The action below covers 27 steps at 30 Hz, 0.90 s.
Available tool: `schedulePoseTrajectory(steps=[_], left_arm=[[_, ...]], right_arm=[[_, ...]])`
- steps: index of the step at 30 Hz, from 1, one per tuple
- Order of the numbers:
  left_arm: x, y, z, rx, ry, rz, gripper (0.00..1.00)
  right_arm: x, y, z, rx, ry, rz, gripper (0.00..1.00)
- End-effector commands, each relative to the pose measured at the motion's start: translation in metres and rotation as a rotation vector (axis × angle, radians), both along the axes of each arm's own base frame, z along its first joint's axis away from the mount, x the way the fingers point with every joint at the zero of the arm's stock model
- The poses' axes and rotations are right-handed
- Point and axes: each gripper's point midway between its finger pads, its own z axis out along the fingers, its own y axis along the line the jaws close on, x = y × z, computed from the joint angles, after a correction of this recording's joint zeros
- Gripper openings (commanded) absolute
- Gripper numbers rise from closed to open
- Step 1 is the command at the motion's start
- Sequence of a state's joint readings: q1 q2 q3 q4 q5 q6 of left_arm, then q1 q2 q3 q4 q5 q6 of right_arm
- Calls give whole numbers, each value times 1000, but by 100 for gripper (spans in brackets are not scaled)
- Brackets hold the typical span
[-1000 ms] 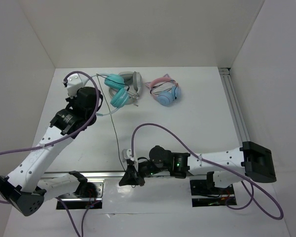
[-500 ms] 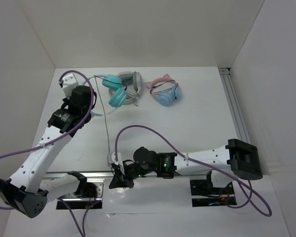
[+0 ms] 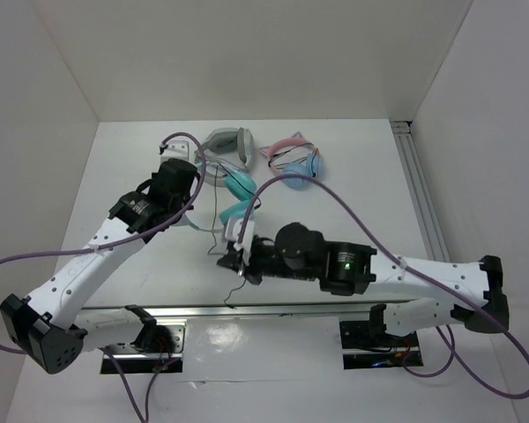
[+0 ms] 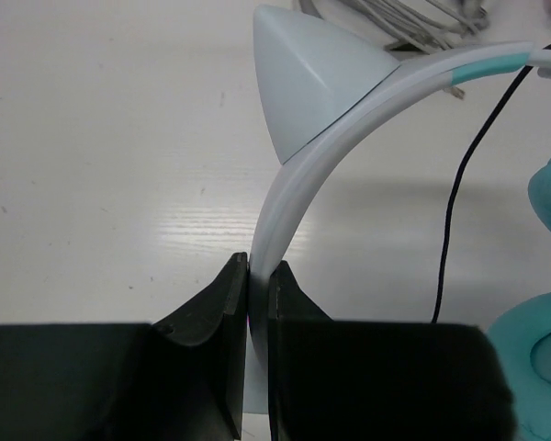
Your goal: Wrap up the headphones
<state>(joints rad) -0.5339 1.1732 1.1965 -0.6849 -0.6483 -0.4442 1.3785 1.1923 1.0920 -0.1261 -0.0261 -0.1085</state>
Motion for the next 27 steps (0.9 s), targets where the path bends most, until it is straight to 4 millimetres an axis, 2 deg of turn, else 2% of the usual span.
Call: schedulePoseTrajectory(steps=[1,2,3,4,6,7,8,9,13,17,18,19,22,24,26,27], left_arm=[[-8,-19,14,-33,-26,-149,0],[-14,-25,10,-39,-14,-188,0],[-18,-27,-7,-12,22,-216,0],[-22,-27,-10,-11,26,-226,0],[-31,-34,-23,11,52,-266,0],[-31,-35,-22,17,49,-268,0],[-33,-38,-31,38,71,-280,0],[-33,-36,-30,47,66,-268,0],[-33,-42,-34,39,86,-280,0],[-34,-47,-38,35,105,-309,0],[-36,-51,-41,28,115,-336,0],[-36,-54,-32,4,84,-356,0],[-43,-63,-31,-14,74,-429,0],[-54,-78,-27,-30,68,-513,0],[-63,-86,-33,-17,90,-566,0],[-72,-97,-31,-25,91,-628,0]], right_arm=[[61,-42,37,-36,-132,-252,0],[71,-47,38,-40,-139,-298,0],[87,-57,42,-53,-162,-373,0],[95,-60,39,-71,-179,-399,0],[119,-70,47,-60,-199,-491,0],[127,-70,47,-67,-199,-511,0],[133,-69,49,-67,-198,-525,0],[138,-65,43,-84,-179,-520,0],[139,-54,51,-60,-169,-503,0],[148,-48,60,-45,-178,-539,0],[152,-49,56,-62,-189,-555,0],[156,-51,57,-70,-199,-601,0],[170,-62,64,-74,-245,-672,0],[178,-68,62,-84,-256,-699,0],[193,-80,57,-98,-268,-758,0],[198,-84,55,-107,-278,-777,0]])
